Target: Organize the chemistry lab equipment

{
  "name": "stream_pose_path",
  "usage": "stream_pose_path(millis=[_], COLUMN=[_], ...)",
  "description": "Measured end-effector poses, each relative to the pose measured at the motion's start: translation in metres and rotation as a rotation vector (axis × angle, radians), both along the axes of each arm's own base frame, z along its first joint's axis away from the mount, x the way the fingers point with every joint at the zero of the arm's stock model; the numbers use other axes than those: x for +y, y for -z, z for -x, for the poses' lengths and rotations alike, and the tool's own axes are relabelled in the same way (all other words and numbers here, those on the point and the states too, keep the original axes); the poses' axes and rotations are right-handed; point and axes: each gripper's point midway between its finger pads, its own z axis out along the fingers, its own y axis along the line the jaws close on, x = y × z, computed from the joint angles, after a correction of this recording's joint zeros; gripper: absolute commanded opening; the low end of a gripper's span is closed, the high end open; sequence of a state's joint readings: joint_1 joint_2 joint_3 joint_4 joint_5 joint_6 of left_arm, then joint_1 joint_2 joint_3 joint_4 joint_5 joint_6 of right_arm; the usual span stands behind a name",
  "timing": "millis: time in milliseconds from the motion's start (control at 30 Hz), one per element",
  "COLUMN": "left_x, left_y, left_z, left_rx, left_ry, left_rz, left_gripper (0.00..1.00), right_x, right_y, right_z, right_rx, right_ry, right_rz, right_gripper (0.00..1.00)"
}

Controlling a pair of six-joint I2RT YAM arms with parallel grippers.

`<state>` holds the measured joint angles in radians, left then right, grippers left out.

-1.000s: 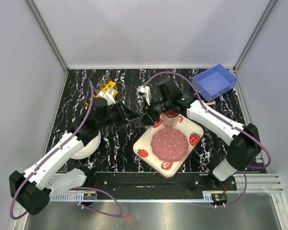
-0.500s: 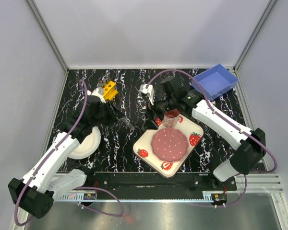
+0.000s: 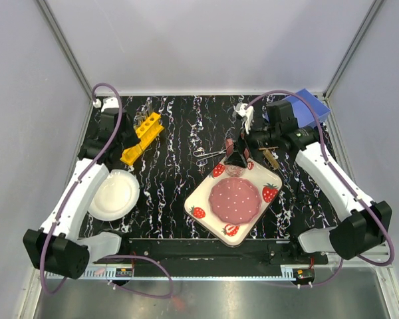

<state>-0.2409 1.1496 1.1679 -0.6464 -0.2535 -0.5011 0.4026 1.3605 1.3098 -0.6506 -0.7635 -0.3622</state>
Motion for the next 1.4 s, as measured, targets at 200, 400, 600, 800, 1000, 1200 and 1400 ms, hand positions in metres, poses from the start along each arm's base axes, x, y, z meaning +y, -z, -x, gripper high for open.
stream_pose_path(millis=[200, 400, 600, 800, 1000, 1200, 1400], left_x=[0.042, 0.068, 0.076, 0.076, 0.073, 0.071, 0.069], left_y=[0.011, 0.018, 0.025, 0.028, 0.035, 0.043, 0.048], left_z=[-0.03, -0.061, -0.091, -0.109, -0.114, -0.119, -0.119], left_rx=[0.003, -0.017, -0.028, -0.035, -0.025, -0.017, -0.017], left_ry=[-0.089, -0.14, -0.16, -0.154, -0.138, -0.131, -0.128], left_rz=[-0.128, -0.179, -0.177, -0.163, -0.145, -0.123, -0.104], left_gripper=[0.22, 0.22, 0.22, 0.22, 0.22, 0.22, 0.22], right_x=[-0.01, -0.02, -0.025, -0.028, -0.028, -0.026, -0.026], right_y=[0.019, 0.026, 0.028, 0.029, 0.029, 0.028, 0.028], right_z=[0.007, 0.003, 0.001, 0.0, 0.001, 0.002, 0.002], right_rx=[0.054, 0.066, 0.072, 0.083, 0.085, 0.084, 0.084], right_ry=[0.004, 0.03, 0.036, 0.041, 0.038, 0.029, 0.027], right_rz=[-0.025, -0.05, -0.071, -0.087, -0.093, -0.104, -0.105], right_gripper=[1.0, 1.0, 1.0, 1.0, 1.0, 1.0, 1.0])
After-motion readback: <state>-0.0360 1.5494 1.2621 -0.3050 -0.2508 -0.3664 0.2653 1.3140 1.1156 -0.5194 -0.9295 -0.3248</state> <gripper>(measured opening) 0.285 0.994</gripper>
